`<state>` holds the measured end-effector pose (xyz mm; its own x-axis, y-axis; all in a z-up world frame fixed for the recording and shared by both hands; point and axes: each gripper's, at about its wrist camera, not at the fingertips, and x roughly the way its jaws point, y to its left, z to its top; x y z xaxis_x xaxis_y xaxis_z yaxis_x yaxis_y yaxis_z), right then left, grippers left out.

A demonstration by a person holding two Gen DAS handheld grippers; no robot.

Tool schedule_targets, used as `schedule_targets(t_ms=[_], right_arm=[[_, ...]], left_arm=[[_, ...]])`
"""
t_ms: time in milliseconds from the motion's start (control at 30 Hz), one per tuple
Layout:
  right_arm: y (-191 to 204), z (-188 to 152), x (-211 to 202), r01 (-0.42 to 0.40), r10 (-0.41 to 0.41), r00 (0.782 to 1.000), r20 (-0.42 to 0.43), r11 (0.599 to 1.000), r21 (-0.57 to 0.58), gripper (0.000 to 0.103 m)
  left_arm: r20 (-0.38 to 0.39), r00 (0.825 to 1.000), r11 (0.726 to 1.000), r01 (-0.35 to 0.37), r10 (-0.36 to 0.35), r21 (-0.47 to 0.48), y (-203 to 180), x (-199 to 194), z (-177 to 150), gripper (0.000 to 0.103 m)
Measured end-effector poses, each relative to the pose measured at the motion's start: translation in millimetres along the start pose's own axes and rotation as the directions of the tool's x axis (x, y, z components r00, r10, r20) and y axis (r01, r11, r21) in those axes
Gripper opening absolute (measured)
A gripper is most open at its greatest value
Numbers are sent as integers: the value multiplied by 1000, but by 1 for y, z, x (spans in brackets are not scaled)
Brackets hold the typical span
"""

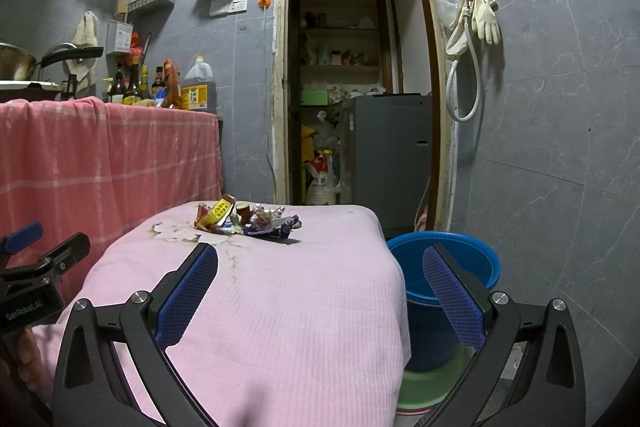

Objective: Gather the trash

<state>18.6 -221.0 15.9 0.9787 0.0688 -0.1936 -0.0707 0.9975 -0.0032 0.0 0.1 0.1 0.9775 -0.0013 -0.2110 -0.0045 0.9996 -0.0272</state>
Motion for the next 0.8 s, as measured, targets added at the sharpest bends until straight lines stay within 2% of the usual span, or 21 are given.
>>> schedule_targets(t_ms=[800], right_arm=[[0,0,-1,0,0,1000,2,1000,0,103]], left_arm=[[-1,1000,1000,1,-1,2,0,3,-3,101]])
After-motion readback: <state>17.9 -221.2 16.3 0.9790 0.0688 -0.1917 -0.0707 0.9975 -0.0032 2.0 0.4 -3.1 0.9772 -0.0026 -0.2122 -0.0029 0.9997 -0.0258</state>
